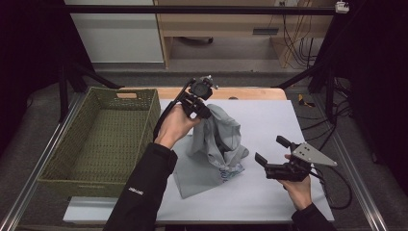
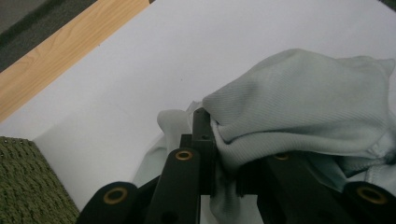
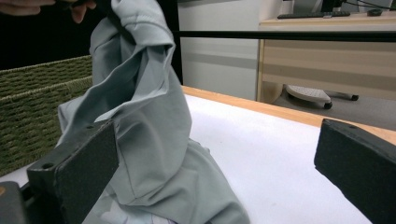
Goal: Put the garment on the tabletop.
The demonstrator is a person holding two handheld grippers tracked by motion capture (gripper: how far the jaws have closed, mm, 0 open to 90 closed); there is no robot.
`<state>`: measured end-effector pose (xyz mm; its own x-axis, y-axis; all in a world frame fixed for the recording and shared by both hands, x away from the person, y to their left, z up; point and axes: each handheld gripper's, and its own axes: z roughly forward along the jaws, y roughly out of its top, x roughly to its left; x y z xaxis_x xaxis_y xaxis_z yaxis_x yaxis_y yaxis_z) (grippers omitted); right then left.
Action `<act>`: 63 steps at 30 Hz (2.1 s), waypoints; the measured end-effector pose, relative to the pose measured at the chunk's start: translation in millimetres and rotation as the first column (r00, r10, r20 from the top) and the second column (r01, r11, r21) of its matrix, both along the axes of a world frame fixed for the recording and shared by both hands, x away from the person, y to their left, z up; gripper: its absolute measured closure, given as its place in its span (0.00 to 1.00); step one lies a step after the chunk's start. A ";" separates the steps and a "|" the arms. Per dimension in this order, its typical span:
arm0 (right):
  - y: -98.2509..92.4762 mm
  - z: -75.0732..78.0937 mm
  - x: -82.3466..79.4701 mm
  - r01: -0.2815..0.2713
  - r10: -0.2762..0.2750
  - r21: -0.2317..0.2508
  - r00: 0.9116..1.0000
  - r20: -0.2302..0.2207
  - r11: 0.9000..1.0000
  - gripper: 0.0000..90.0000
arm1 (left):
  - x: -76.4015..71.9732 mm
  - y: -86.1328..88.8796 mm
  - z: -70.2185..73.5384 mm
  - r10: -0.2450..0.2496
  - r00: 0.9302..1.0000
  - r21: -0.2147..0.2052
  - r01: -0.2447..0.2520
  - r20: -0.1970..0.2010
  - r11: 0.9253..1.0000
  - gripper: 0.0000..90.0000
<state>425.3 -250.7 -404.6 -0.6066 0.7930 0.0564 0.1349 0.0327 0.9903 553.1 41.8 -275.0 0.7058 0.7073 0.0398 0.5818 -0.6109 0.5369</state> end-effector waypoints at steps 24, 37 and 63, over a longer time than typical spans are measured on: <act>-13.4 -22.8 -2.0 0.014 -0.014 -0.008 0.999 -0.028 1.000 0.00 | -9.0 0.6 -32.6 -0.072 0.997 -0.025 0.072 -0.005 0.997 0.53; -12.8 -22.1 -1.5 0.019 -0.019 0.006 0.999 -0.040 1.000 0.00 | -27.2 27.6 -11.0 -0.028 0.992 -0.164 0.049 0.123 0.985 0.13; -16.5 -21.8 -0.5 0.027 -0.027 0.016 0.998 -0.049 0.999 0.00 | -88.9 95.4 -71.4 0.109 0.923 -0.507 0.101 0.368 0.856 0.07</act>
<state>424.8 -267.2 -426.4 -0.5812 0.8077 0.0986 0.1835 0.0120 0.9829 464.2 137.2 -346.4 0.7085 0.7024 -0.0682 0.2769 -0.1879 0.9423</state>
